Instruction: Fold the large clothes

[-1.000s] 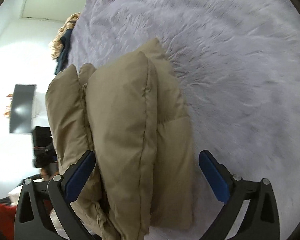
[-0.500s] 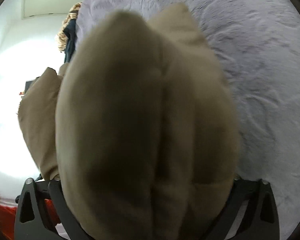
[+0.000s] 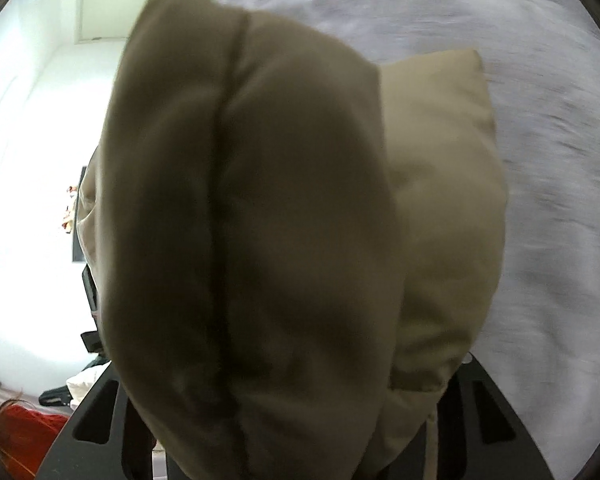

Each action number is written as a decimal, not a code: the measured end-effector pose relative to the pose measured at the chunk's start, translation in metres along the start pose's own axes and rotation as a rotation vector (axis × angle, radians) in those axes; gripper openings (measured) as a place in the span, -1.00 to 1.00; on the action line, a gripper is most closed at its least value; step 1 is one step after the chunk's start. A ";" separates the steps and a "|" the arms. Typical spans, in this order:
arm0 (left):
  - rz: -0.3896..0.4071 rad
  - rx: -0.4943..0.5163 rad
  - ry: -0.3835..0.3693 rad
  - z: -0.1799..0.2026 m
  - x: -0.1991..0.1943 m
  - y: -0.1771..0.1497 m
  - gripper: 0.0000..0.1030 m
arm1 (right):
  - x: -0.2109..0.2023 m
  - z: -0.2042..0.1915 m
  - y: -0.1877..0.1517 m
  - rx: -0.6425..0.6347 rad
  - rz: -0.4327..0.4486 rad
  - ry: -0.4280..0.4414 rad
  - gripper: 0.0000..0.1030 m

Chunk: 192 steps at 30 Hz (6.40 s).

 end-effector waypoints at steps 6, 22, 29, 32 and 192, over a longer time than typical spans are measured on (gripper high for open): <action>0.064 -0.006 0.088 -0.039 -0.079 0.018 0.94 | 0.078 -0.067 0.007 -0.085 -0.041 0.021 -0.07; 0.118 -0.169 0.248 -0.171 -0.143 -0.011 0.94 | 0.171 -0.089 -0.003 -0.035 -0.023 -0.203 0.08; 0.321 -0.039 0.551 -0.132 -0.218 0.001 0.94 | 0.078 -0.106 -0.018 -0.078 0.218 -0.316 -0.08; 0.347 -0.009 0.609 -0.125 -0.228 0.017 0.94 | 0.073 -0.133 -0.031 -0.096 0.218 -0.205 -0.10; 0.310 0.051 1.018 0.048 -0.323 -0.099 0.98 | 0.038 -0.297 -0.159 -0.425 0.428 -0.746 0.99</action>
Point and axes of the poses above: each gripper's, at about its wrist camera, not at the fingertips, and x roughly the way its jaws point, z to its right, y to its top, the point moved 7 cm from there along x, roughly the way its jaws point, and after that the axes turned 4 degrees about x, right-handed, at the moved point
